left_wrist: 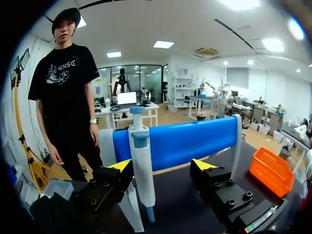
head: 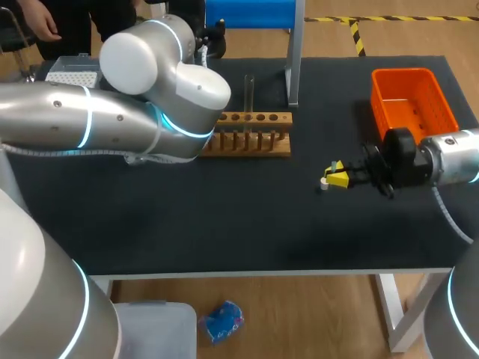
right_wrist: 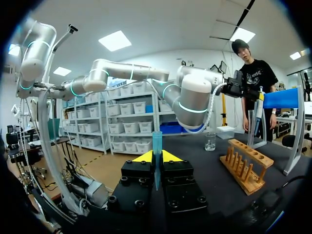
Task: Invert the test tube, pick up the pipette, mount the tip to pipette, aspirate from beaker and dispense into the tube, eject the tip, return the pipette, and cap with the stopper.
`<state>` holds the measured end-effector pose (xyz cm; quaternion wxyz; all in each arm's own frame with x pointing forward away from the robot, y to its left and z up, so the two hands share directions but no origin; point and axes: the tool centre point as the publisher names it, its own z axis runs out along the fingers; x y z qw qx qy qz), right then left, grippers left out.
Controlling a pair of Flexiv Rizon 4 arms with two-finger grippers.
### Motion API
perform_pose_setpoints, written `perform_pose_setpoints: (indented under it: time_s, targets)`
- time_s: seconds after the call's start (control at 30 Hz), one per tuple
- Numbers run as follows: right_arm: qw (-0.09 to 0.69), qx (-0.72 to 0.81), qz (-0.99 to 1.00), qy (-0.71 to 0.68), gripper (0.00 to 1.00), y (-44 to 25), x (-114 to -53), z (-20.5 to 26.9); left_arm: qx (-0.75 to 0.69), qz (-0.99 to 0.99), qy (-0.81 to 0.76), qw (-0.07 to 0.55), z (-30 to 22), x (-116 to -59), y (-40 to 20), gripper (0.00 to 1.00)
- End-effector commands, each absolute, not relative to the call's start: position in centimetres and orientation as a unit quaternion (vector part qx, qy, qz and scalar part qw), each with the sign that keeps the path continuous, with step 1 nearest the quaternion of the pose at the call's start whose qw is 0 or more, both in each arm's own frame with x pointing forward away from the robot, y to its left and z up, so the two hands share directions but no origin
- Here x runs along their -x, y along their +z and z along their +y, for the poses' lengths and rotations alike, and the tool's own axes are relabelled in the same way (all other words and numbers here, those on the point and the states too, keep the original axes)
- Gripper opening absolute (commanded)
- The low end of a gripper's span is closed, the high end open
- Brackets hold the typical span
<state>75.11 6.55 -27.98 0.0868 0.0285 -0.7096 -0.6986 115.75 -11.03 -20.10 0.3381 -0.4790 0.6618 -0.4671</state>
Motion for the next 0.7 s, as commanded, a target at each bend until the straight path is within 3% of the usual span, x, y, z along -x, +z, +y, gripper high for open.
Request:
perform_pose_setpoints:
  time_s: [0.03, 0.1, 0.3, 0.5, 0.7]
  targets:
    - [0.087, -0.029, -0.71, -0.698, 0.0, -27.9, -75.1, 6.5, 0.48, 0.656, -0.468, 0.346, -11.3, -116.5, -20.7, 0.75]
    - [0.087, -0.029, -0.71, -0.698, 0.0, -27.9, -75.1, 6.5, 0.483, 0.653, -0.466, 0.349, -11.1, -116.7, -20.8, 0.7]
    - [0.087, -0.029, -0.71, -0.698, 0.0, -27.9, -75.1, 6.5, 0.485, 0.652, -0.462, 0.354, -11.0, -117.1, -20.9, 0.73]
    - [0.087, -0.029, -0.71, -0.698, 0.0, -27.9, -75.1, 6.5, 0.497, 0.643, -0.459, 0.359, -10.8, -117.6, -21.2, 0.67]
    - [0.087, -0.029, -0.71, -0.698, 0.0, -27.9, -75.1, 6.5, 0.506, 0.633, -0.459, 0.364, -10.7, -118.2, -21.1, 0.72]
